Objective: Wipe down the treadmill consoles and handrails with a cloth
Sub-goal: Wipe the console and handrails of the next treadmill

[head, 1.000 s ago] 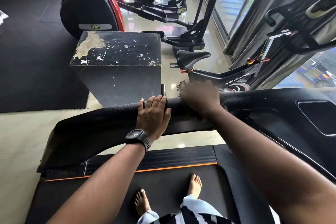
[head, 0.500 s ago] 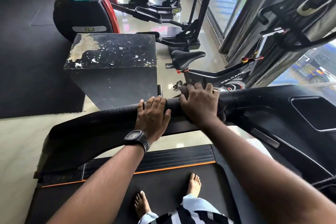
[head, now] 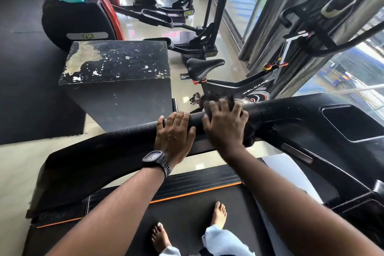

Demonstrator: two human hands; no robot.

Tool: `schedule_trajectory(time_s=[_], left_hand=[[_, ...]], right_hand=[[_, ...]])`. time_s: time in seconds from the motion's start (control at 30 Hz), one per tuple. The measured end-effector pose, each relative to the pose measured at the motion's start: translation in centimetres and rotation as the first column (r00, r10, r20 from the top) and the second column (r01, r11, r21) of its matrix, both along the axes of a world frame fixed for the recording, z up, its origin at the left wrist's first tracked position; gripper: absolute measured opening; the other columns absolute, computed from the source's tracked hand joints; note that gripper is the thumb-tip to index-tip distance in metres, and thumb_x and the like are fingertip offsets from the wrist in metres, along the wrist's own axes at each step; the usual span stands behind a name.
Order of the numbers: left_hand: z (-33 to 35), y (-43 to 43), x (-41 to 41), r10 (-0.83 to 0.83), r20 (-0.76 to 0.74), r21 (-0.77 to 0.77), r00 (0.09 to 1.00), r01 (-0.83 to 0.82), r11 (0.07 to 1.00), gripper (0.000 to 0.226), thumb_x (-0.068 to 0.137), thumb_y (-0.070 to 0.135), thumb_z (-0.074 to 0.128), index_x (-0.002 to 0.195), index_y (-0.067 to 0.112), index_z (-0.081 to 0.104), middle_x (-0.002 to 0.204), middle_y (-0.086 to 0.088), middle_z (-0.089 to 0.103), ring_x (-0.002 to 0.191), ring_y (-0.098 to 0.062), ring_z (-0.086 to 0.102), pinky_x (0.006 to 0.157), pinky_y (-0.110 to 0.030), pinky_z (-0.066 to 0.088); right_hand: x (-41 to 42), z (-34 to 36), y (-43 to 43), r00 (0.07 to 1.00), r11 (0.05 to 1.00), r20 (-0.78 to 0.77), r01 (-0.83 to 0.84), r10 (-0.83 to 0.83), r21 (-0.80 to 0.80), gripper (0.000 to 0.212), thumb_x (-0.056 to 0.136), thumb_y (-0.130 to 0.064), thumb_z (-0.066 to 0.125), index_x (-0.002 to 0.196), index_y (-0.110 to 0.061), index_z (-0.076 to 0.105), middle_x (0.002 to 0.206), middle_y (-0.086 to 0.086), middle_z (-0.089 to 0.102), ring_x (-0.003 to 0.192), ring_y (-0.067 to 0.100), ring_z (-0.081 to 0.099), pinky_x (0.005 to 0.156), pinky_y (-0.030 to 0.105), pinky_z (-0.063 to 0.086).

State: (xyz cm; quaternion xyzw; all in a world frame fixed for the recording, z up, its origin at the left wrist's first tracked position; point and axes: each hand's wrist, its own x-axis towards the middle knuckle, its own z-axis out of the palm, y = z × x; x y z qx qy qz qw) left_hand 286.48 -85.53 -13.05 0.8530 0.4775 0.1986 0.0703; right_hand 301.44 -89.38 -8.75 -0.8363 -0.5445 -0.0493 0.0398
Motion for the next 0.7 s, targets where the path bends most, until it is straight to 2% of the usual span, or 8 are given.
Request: schedule_trajectory(time_s=[0.07, 0.17, 0.27, 0.37, 0.47, 0.57, 0.63, 0.7], left_hand=[[0.0, 0.1, 0.1, 0.002, -0.002, 0.006, 1.0, -0.002, 1.0, 0.051, 0.096, 0.043, 0.038, 0.131, 0.013, 0.059, 0.134, -0.007, 0.062, 0.123, -0.029, 0.057, 0.107, -0.057, 0.039], [0.1, -0.1, 0.5, 0.033, 0.003, 0.004, 0.999, -0.033, 0.999, 0.051, 0.095, 0.042, 0.038, 0.129, 0.013, 0.061, 0.133, -0.007, 0.063, 0.122, -0.029, 0.058, 0.107, -0.057, 0.038], [0.3, -0.2, 1.1, 0.04, 0.001, -0.002, 0.999, -0.04, 0.999, 0.052, 0.095, 0.042, 0.037, 0.129, 0.013, 0.061, 0.132, -0.006, 0.063, 0.122, -0.029, 0.058, 0.108, -0.056, 0.037], [0.5, -0.3, 1.7, 0.039, 0.003, -0.014, 0.999, -0.039, 0.999, 0.051, 0.095, 0.042, 0.037, 0.129, 0.012, 0.062, 0.131, -0.007, 0.064, 0.122, -0.029, 0.058, 0.107, -0.057, 0.038], [0.2, -0.3, 1.7, 0.038, -0.004, -0.003, 0.999, -0.038, 0.999, 0.051, 0.096, 0.042, 0.037, 0.13, 0.013, 0.061, 0.132, -0.007, 0.063, 0.123, -0.029, 0.058, 0.107, -0.057, 0.038], [0.2, -0.2, 1.7, 0.032, -0.017, -0.004, 0.999, -0.032, 0.999, 0.052, 0.096, 0.042, 0.036, 0.132, 0.013, 0.06, 0.134, -0.006, 0.063, 0.124, -0.028, 0.057, 0.107, -0.057, 0.039], [0.5, -0.2, 1.9, 0.032, -0.032, -0.014, 0.999, -0.032, 0.999, 0.053, 0.097, 0.043, 0.034, 0.132, 0.013, 0.06, 0.134, -0.007, 0.063, 0.124, -0.028, 0.057, 0.107, -0.057, 0.039], [0.6, -0.4, 2.1, 0.02, -0.036, -0.025, 0.999, -0.021, 0.999, 0.054, 0.097, 0.043, 0.033, 0.133, 0.012, 0.059, 0.134, -0.007, 0.062, 0.124, -0.028, 0.057, 0.107, -0.057, 0.039]], right_hand=[[-1.0, -0.6, -0.7, 0.993, 0.992, 0.025, -0.12, 0.119, 0.026, 0.044, 0.093, -0.05, 0.05, 0.131, -0.03, 0.056, 0.138, 0.004, 0.054, 0.131, 0.04, 0.039, 0.1, 0.058, 0.036], [1.1, 0.8, 1.7, 0.962, 0.958, 0.018, -0.269, 0.272, -0.095, 0.047, 0.094, -0.058, 0.042, 0.127, -0.031, 0.062, 0.131, 0.001, 0.061, 0.123, 0.036, 0.046, 0.094, 0.051, 0.039], [3.7, 2.2, 3.5, 0.99, 0.977, -0.05, -0.141, 0.135, -0.16, 0.05, 0.095, -0.058, 0.041, 0.126, -0.027, 0.064, 0.129, 0.005, 0.063, 0.12, 0.035, 0.049, 0.093, 0.048, 0.04], [2.4, 1.0, 1.2, 0.999, 0.999, -0.05, 0.013, -0.015, -0.051, 0.047, 0.094, -0.053, 0.045, 0.128, -0.024, 0.06, 0.133, 0.006, 0.058, 0.126, 0.039, 0.044, 0.099, 0.055, 0.038], [0.2, -0.5, -1.2, 0.994, 0.994, 0.006, -0.106, 0.106, 0.024, 0.045, 0.091, -0.052, 0.044, 0.127, -0.029, 0.058, 0.133, 0.003, 0.056, 0.128, 0.04, 0.041, 0.1, 0.058, 0.036], [2.2, 0.7, 1.5, 0.954, 0.951, 0.017, -0.298, 0.3, -0.084, 0.05, 0.091, -0.059, 0.035, 0.12, -0.031, 0.065, 0.125, 0.0, 0.064, 0.121, 0.035, 0.049, 0.094, 0.051, 0.04], [4.1, 2.3, 3.8, 0.955, 0.931, -0.041, -0.296, 0.295, -0.211, 0.051, 0.093, -0.061, 0.037, 0.121, -0.03, 0.066, 0.126, 0.002, 0.065, 0.118, 0.033, 0.052, 0.09, 0.047, 0.04], [5.6, 2.7, 4.5, 0.982, 0.956, -0.095, -0.18, 0.161, -0.231, 0.051, 0.094, -0.058, 0.038, 0.123, -0.026, 0.066, 0.126, 0.005, 0.065, 0.118, 0.034, 0.051, 0.089, 0.046, 0.04]])
